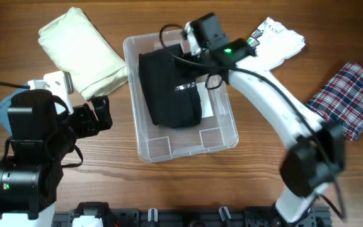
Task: Pack container
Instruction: 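Carry the black garment into the bin and release it, then grasp the white printed shirt with the right gripper and lift it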
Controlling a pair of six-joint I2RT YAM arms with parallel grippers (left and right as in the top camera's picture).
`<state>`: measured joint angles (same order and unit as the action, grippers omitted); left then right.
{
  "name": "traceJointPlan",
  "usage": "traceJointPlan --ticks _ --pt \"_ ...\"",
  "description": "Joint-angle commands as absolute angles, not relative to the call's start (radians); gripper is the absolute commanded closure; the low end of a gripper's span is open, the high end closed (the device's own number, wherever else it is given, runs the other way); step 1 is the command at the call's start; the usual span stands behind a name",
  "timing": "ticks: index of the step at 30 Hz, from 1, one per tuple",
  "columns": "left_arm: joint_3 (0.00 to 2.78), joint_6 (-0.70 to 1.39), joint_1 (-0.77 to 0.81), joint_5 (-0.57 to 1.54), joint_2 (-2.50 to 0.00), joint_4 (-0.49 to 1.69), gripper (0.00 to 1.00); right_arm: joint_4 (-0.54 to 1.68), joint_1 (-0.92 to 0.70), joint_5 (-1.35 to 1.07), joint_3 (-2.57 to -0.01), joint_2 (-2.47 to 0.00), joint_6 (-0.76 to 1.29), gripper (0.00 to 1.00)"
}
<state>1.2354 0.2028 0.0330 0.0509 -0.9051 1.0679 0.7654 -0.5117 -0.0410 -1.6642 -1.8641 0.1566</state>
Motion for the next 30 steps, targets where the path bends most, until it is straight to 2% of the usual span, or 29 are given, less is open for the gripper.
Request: traceJointPlan --ticks 1,3,4,6,9,14,19,26,30 --pt "1.250 0.187 0.039 0.051 -0.905 1.067 0.00 0.742 -0.503 0.152 -1.707 -1.654 0.192 0.00" --pt "1.250 0.187 0.039 0.051 -0.905 1.068 0.00 0.756 -0.451 0.272 -1.707 -1.589 0.270 0.00" --pt "1.250 0.187 0.039 0.052 -0.905 1.068 0.00 0.782 -0.376 0.294 -1.707 -1.577 0.310 0.00" --pt "1.250 0.187 0.039 0.052 -0.905 1.068 0.00 0.836 -0.258 0.243 -1.706 -1.596 0.370 0.00" --pt "1.250 0.187 0.039 0.051 -0.905 1.068 0.00 0.895 -0.002 -0.033 -1.695 -1.718 0.396 0.00" --pt "1.250 0.187 0.039 0.051 -0.905 1.069 0.00 0.833 0.234 -0.366 -1.695 -1.972 0.359 0.00" --pt "1.250 0.187 0.039 0.052 -0.905 1.083 0.00 0.765 0.303 -0.395 -1.695 -2.154 0.336 0.00" --pt "1.250 0.187 0.039 0.051 -0.905 1.114 0.00 0.643 0.301 -0.457 -1.695 -2.303 0.341 0.00" --pt "1.250 0.187 0.039 0.051 -0.905 1.115 0.00 0.535 0.287 -0.569 -1.695 -2.370 0.392 0.00"
